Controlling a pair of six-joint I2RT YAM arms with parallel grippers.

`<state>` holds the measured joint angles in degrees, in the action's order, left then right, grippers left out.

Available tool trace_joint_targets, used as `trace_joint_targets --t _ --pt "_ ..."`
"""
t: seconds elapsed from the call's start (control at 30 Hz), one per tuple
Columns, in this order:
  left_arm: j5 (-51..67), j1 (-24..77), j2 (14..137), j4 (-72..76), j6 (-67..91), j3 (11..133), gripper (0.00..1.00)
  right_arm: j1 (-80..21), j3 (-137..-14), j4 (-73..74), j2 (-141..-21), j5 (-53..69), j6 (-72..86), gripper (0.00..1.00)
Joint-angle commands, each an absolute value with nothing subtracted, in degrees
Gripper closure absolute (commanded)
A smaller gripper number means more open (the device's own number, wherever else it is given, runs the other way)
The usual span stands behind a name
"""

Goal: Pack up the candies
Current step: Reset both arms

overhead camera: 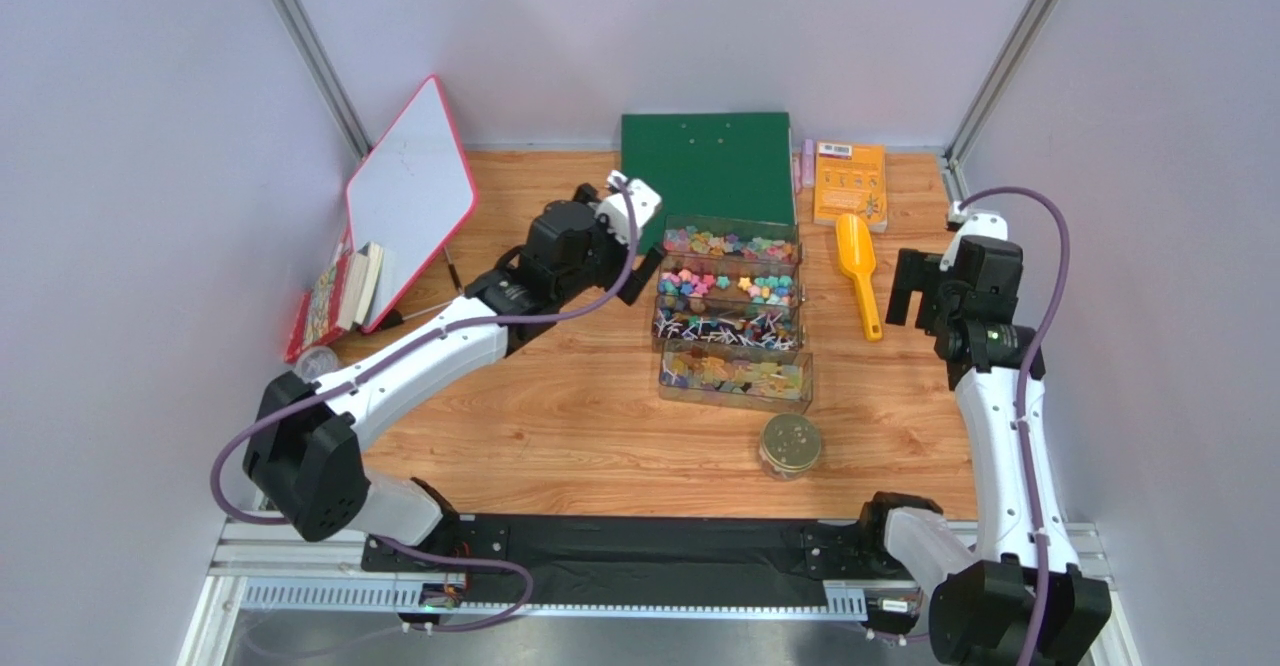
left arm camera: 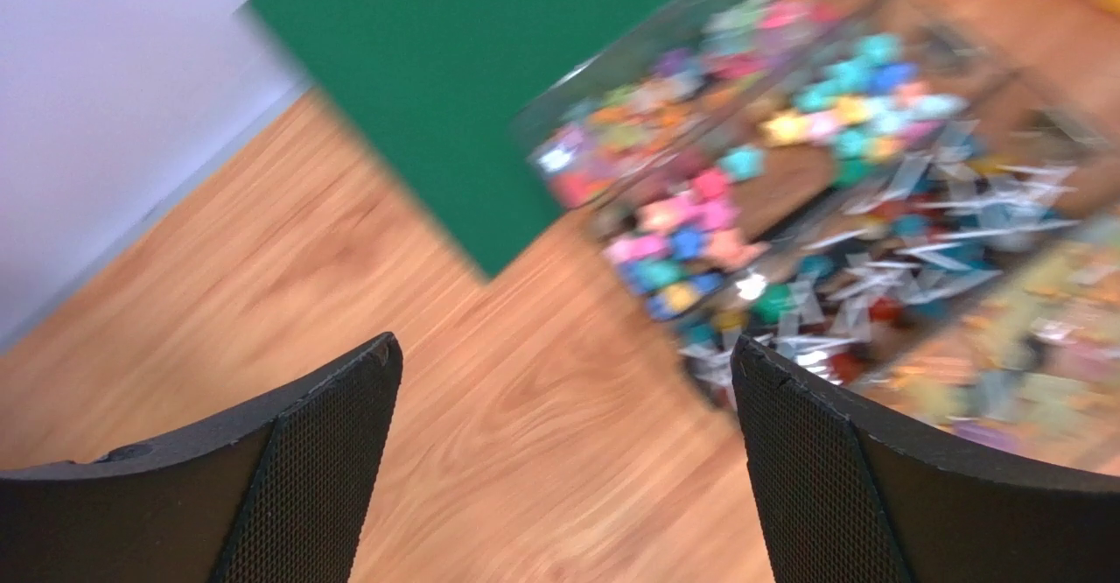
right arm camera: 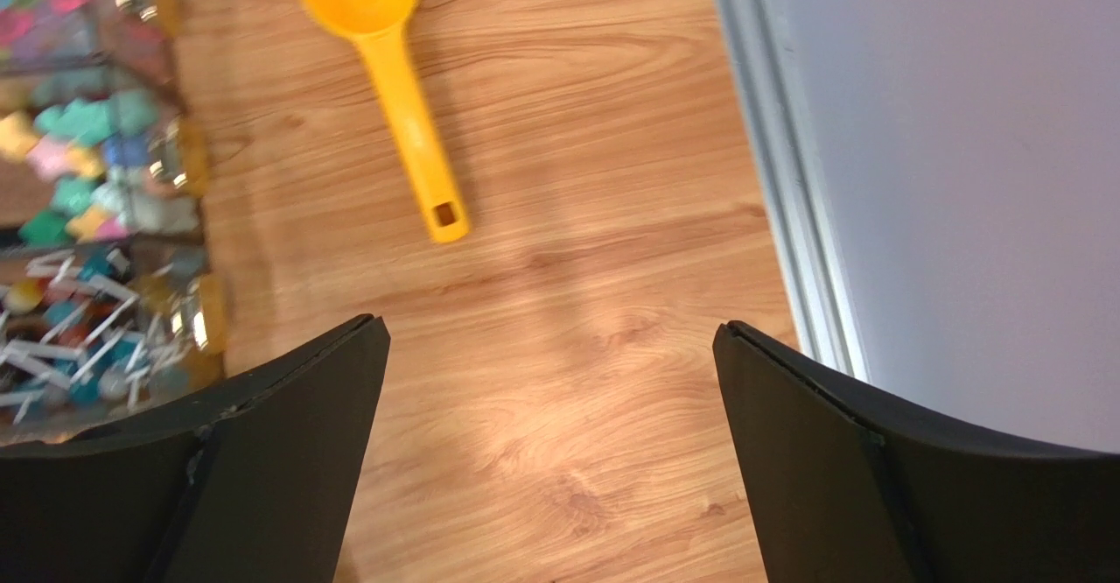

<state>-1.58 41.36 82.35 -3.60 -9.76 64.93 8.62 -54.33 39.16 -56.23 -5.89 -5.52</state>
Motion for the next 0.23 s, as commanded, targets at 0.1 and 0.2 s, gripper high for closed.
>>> trace_joint_targets --t 0.1,0.2 --pt "-13.36 35.16 76.47 -4.31 -2.47 56.87 0.00 9.84 -50.02 30.50 -54.05 -14.07 1.41 0.00" --pt "-12.92 34.63 76.20 -4.92 -2.81 56.42 0.00 10.19 -48.78 31.20 -53.70 -11.87 1.85 0.00"
